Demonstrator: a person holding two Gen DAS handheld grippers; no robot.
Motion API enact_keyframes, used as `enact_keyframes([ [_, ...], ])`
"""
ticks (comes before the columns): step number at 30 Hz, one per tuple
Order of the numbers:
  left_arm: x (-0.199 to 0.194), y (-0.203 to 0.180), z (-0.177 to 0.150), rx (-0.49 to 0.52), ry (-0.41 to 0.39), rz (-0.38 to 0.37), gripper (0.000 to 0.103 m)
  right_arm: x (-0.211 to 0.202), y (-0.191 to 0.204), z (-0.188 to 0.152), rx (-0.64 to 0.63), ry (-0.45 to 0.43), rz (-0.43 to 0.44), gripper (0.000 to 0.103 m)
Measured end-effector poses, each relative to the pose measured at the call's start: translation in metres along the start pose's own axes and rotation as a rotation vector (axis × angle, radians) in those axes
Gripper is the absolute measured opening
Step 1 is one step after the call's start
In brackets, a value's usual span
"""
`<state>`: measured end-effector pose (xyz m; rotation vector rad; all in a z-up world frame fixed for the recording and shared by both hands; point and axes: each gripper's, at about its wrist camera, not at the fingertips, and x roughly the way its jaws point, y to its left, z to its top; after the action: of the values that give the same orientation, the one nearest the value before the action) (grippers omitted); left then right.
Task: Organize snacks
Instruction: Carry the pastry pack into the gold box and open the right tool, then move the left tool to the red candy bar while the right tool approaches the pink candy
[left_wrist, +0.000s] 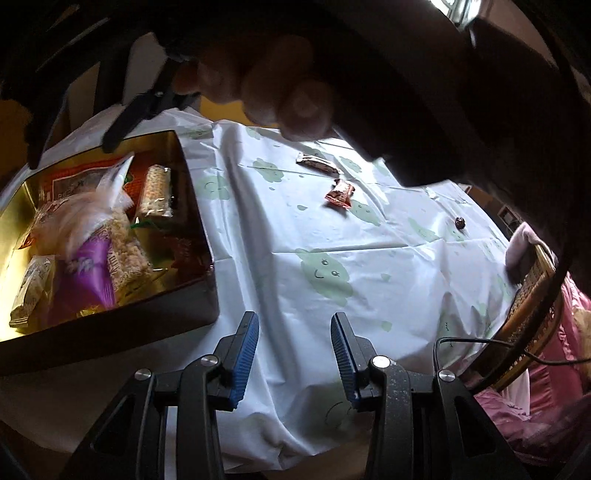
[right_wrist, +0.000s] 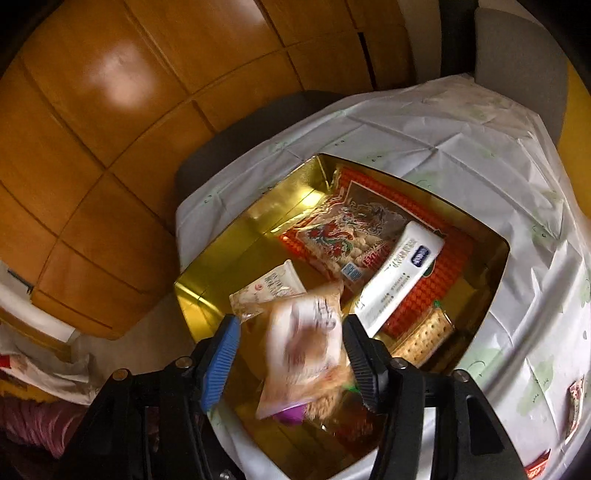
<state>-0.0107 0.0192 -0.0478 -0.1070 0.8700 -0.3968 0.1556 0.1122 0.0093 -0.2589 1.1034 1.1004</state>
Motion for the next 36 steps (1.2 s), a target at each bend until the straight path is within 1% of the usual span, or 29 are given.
enact_keyframes([
  [5,0.001,-0.003,-0.001,0.006,0.002,0.001,0.041,-0.006,-0.014,-0.013,0.037,-0.013,-0.043,0.063],
  [9,0.003,-0.007,-0.002,0.023,0.007,0.004,0.041,-0.026,-0.035,-0.033,0.084,-0.030,-0.087,0.063],
  [13,0.003,-0.006,-0.001,0.015,0.006,0.008,0.041,-0.048,-0.055,-0.055,0.129,-0.064,-0.144,0.063],
  [17,0.002,-0.007,-0.001,0.017,0.005,0.011,0.041,-0.073,-0.079,-0.084,0.181,-0.091,-0.244,0.063],
  [22,0.003,-0.011,-0.001,0.028,0.014,0.023,0.041,-0.105,-0.111,-0.125,0.245,-0.073,-0.369,0.063],
  [27,0.008,-0.016,0.002,0.023,0.035,0.047,0.041,-0.135,-0.155,-0.174,0.368,-0.066,-0.495,0.063],
  [30,0.010,-0.020,0.004,0.032,0.043,0.057,0.041,-0.144,-0.174,-0.197,0.424,-0.055,-0.568,0.063],
  [33,0.012,-0.025,0.007,0.042,0.051,0.067,0.041,-0.151,-0.192,-0.219,0.473,-0.047,-0.619,0.063],
  [36,0.014,-0.031,0.011,0.069,0.059,0.085,0.042,-0.161,-0.206,-0.235,0.528,-0.061,-0.650,0.063],
])
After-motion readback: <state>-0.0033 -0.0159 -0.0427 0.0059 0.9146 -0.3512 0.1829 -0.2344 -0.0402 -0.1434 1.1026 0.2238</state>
